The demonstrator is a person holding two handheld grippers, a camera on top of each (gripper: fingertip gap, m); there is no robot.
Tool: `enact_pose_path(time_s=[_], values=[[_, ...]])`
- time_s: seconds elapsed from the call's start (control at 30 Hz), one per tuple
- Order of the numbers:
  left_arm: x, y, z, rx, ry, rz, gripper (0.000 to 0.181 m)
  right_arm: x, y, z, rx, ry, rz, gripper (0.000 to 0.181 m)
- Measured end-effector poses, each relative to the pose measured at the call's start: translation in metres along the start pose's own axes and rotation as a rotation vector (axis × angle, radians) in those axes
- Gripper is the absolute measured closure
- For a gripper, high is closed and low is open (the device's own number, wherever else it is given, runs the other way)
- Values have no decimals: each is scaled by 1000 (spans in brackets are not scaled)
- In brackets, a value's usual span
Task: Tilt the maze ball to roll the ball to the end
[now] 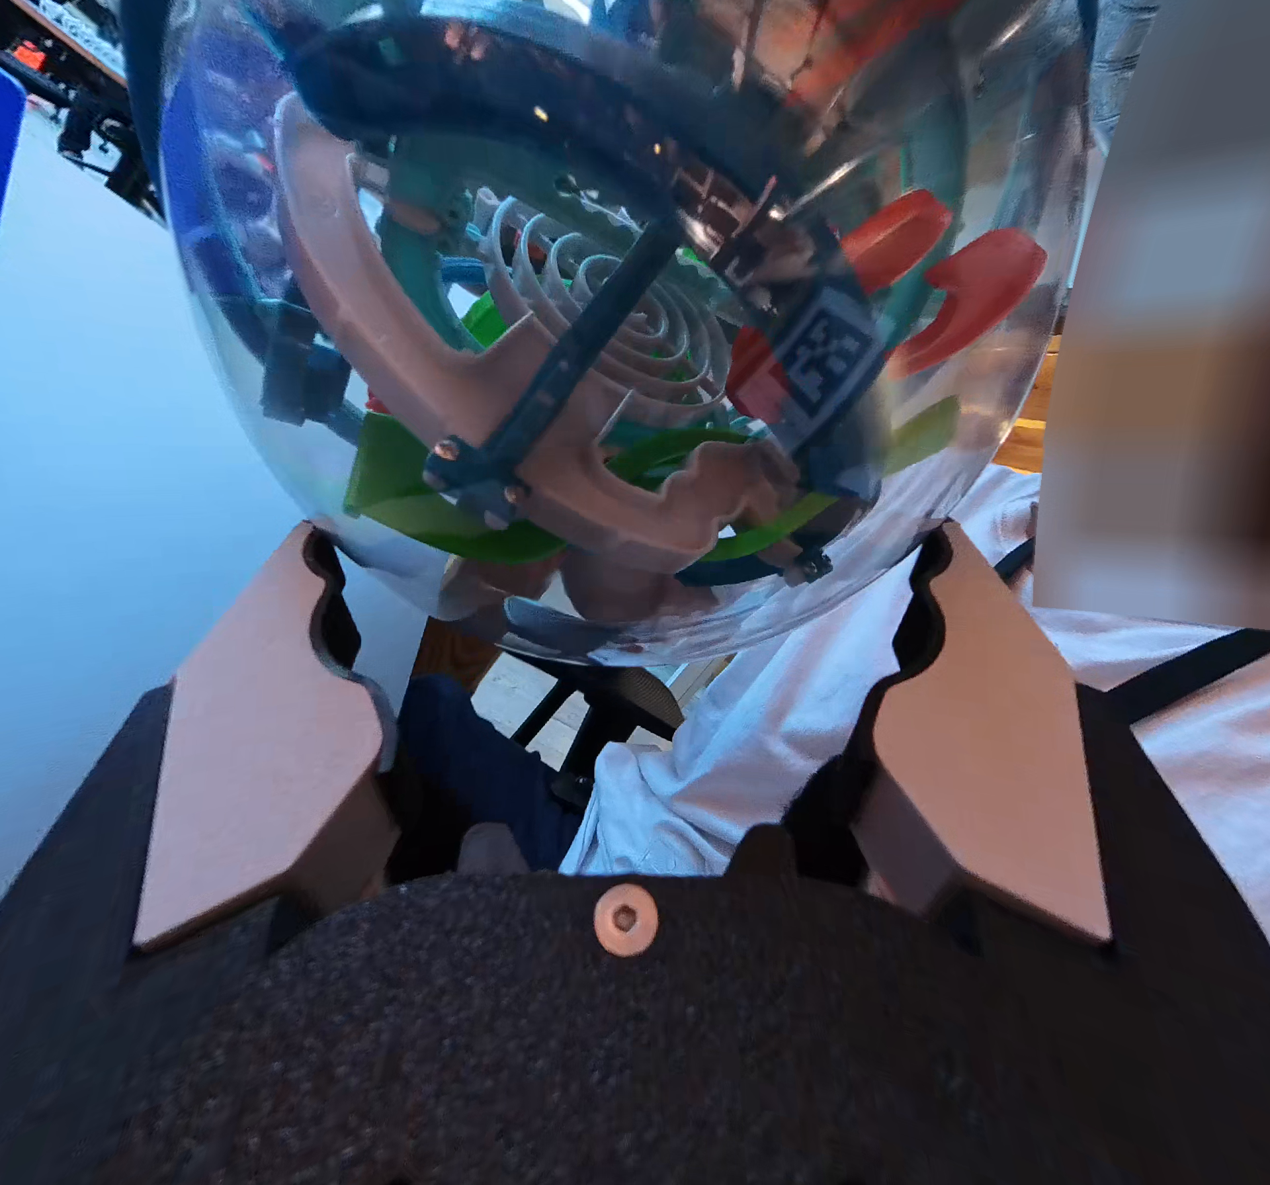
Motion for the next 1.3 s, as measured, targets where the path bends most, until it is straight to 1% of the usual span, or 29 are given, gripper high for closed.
enact_pose_path(time_s=[0.1,0.17,0.4,0.63,0.77,0.8,0.83,0.87,0.93,1.0,1.13,1.2,1.27,1.3], values=[[0,0,-2,-10,-13,2,24,-1,3,2,-19,-5,-5,27],[-2,0,-1,-10,3,3,24,1,0,2,-37,-6,-8,27],[-13,3,11,-41,148,-9,23,18,-27,0,-114,6,-29,27],[-7,11,18,-132,345,-218,22,26,-43,-2,-87,74,-100,27],[-10,4,13,-278,499,-373,24,37,-52,-5,-61,101,-242,28],[-12,0,9,-303,527,-393,24,39,-55,-7,-69,101,-245,28],[-14,-2,5,-318,538,-396,22,39,-52,-8,-7,102,-240,30],[-16,-3,3,-329,546,-396,22,40,-50,-8,-10,96,-229,31],[-18,-1,3,-328,546,-380,22,44,-48,-7,-78,96,-245,31],[-20,1,4,-332,549,-356,23,48,-46,-9,-107,96,-261,31],[-23,3,7,-299,544,-308,24,55,-44,-13,-110,103,-297,31],[-24,4,9,-280,542,-283,24,58,-42,-14,-104,102,-296,34],[-26,4,11,-254,535,-253,25,59,-38,-12,-91,94,-253,42],[-27,5,13,-243,528,-234,25,58,-36,-9,-95,86,-222,41]])
Point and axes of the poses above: each gripper's, where its closed fingertips meet, z back along the fingers, y out of its top, x = y × z across the jaws, the point moved 8 cm from there along z, back along the fingers, and after that the axes turned 1 degree about -y, right-handed, at the moved point
